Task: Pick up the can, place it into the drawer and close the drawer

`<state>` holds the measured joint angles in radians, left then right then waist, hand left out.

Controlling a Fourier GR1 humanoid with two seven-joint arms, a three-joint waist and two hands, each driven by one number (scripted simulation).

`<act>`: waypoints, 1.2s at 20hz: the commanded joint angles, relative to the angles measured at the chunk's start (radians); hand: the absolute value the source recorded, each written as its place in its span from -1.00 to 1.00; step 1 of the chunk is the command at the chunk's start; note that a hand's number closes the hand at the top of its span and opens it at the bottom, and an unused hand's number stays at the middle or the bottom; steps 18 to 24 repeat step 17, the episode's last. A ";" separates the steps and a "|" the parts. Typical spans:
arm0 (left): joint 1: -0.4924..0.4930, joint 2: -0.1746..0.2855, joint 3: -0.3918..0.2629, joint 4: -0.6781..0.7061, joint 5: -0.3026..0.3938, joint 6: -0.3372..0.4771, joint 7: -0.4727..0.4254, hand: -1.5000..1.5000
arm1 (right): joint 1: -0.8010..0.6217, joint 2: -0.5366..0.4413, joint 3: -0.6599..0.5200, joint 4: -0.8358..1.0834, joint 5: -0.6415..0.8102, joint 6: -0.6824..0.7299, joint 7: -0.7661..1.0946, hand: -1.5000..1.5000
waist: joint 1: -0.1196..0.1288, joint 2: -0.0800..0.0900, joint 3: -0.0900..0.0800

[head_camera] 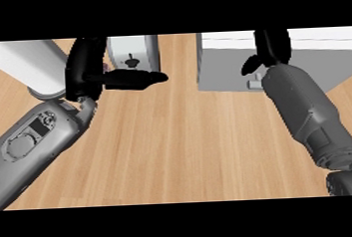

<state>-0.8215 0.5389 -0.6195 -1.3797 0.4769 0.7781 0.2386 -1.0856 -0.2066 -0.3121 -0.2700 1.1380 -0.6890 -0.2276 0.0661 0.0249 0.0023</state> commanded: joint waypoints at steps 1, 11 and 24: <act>0.041 0.025 0.007 -0.049 0.001 -0.007 0.002 -1.00 | -0.087 0.050 -0.107 -0.037 -0.139 0.028 -0.059 -1.00 | 0.039 -0.003 0.002; 0.122 0.037 0.044 -0.029 -0.006 -0.023 -0.052 -1.00 | -0.133 0.109 -0.317 -0.067 -0.403 0.195 -0.202 -1.00 | -0.006 -0.011 0.000; 0.156 0.027 0.062 -0.060 -0.028 -0.018 -0.049 -1.00 | -0.119 0.122 -0.356 -0.049 -0.457 0.193 -0.251 -1.00 | -0.019 -0.012 -0.001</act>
